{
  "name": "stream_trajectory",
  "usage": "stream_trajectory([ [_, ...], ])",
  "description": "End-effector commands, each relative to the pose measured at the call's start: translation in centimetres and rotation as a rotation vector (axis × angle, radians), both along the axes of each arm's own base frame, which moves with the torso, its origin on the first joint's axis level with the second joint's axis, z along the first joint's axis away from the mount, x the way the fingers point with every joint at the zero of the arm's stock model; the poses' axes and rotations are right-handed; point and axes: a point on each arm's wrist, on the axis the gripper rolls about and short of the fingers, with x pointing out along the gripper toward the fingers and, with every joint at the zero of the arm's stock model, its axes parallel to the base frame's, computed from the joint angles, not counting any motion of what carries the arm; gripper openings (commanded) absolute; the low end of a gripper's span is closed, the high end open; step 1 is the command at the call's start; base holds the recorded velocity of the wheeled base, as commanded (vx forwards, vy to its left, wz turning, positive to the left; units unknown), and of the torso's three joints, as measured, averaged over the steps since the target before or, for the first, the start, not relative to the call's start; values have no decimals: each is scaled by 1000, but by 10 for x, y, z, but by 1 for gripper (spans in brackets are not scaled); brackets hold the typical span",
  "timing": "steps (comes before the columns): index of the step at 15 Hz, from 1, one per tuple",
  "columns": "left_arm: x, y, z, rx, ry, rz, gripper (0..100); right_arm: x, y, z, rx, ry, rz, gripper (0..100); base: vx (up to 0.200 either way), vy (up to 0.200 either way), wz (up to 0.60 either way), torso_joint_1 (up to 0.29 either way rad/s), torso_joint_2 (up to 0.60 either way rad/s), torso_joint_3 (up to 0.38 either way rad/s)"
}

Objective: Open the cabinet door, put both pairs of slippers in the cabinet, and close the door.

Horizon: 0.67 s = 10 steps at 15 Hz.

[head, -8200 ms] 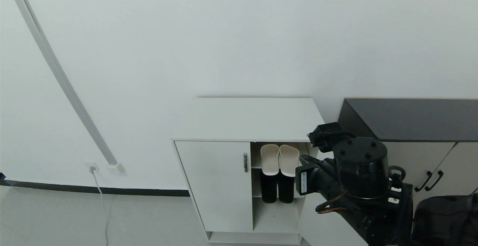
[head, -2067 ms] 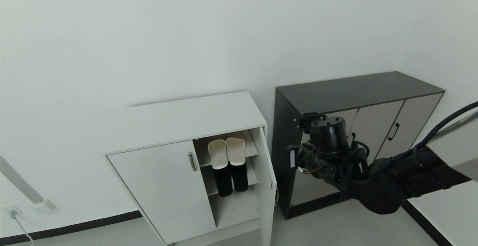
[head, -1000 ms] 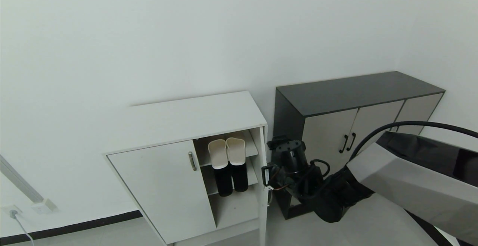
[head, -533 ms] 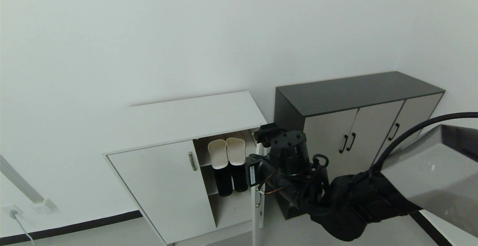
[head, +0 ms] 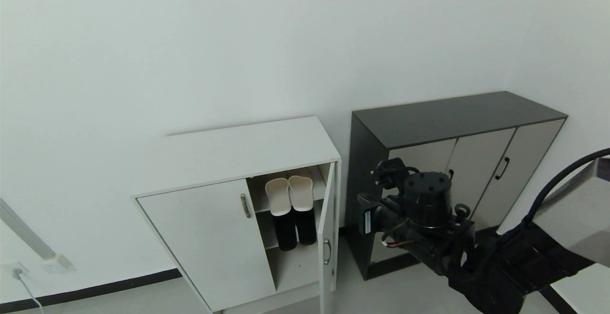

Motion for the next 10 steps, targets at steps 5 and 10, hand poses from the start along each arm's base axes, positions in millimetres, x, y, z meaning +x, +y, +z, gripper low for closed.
stream_trajectory([
  [5,0,0,0,0,1,0,0,15,-19,-47,-60,93,-24,0,0,0,600,4,2,4],
  [10,0,0,0,0,1,0,0,23,-33,-34,15,-11,-48,0,0,0,120,1,3,0],
])
